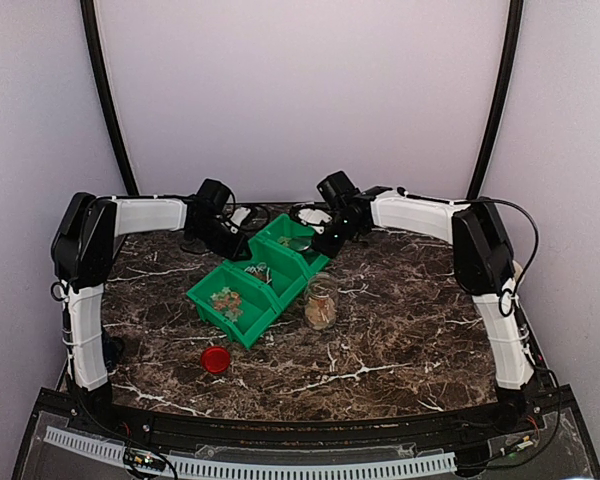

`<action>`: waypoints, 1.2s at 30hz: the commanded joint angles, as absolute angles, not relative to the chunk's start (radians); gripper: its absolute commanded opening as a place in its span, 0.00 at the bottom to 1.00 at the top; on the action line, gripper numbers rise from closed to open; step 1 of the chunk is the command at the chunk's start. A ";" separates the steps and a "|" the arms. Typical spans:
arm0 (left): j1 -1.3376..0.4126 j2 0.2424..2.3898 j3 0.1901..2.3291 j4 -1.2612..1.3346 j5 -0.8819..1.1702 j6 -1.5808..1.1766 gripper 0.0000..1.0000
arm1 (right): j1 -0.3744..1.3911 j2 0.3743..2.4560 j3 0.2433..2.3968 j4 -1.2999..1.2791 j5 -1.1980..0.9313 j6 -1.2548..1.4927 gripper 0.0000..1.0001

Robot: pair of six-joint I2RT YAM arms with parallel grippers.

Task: Pack the candies
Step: Scoop the fake candies from the storage box.

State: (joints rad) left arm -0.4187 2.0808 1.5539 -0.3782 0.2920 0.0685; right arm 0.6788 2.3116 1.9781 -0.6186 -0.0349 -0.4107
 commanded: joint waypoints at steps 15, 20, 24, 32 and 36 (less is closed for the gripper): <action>-0.434 1.917 1.589 -0.276 0.368 0.149 0.00 | 0.670 2.398 1.888 -0.685 -0.291 -0.529 0.00; -0.434 1.916 1.616 -0.293 0.386 0.169 0.00 | 0.674 2.371 1.837 -0.680 -0.278 -0.532 0.00; -0.434 1.912 1.616 -0.284 0.413 0.132 0.00 | 0.674 2.315 1.737 -0.518 -0.240 -0.468 0.00; -0.434 1.896 1.579 -0.263 0.416 0.036 0.00 | 0.676 2.172 1.482 -0.023 -0.184 -0.218 0.00; -0.433 1.889 1.555 -0.272 0.386 0.039 0.00 | 0.676 2.137 1.406 0.083 -0.150 -0.184 0.00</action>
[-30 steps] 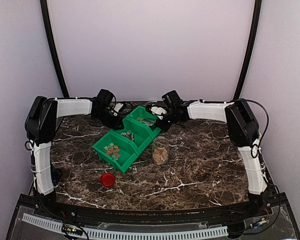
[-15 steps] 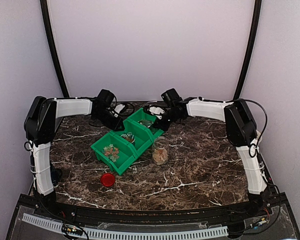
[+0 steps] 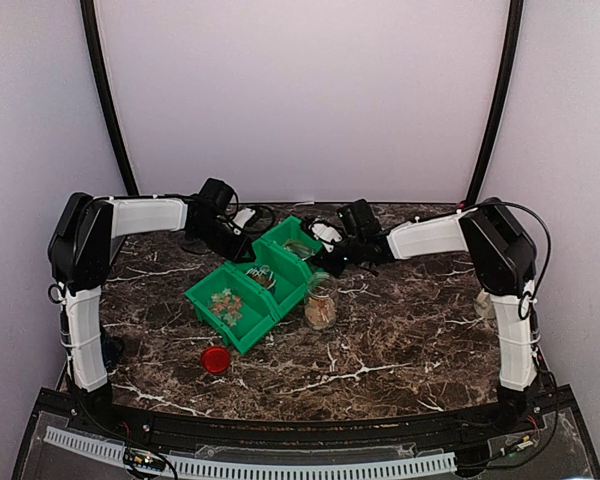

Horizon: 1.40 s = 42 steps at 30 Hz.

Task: Pack the candies
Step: Scoop the fake candies from the storage box.

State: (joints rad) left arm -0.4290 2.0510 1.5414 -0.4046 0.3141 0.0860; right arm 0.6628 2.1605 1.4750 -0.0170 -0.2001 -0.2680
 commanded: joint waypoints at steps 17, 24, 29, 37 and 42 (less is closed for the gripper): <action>-0.432 1.924 1.572 -0.304 0.345 0.030 0.00 | 0.675 2.077 1.277 0.311 -0.104 -0.131 0.00; -0.426 1.929 1.572 -0.311 0.348 0.024 0.00 | 0.675 2.029 1.226 0.370 -0.092 -0.120 0.00; -0.423 1.931 1.572 -0.318 0.341 0.022 0.00 | 0.675 1.978 1.209 0.390 -0.076 -0.118 0.00; -0.420 1.932 1.577 -0.328 0.330 0.008 0.00 | 0.670 1.905 1.160 0.431 -0.039 -0.116 0.00; -0.418 1.936 1.582 -0.341 0.318 -0.009 0.00 | 0.666 1.831 1.070 0.500 -0.033 -0.104 0.00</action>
State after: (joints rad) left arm -0.4217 2.0323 1.5314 -0.3828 0.2764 0.0349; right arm 0.6693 1.9022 1.1187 0.3889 -0.0498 -0.1207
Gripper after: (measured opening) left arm 0.098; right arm 0.088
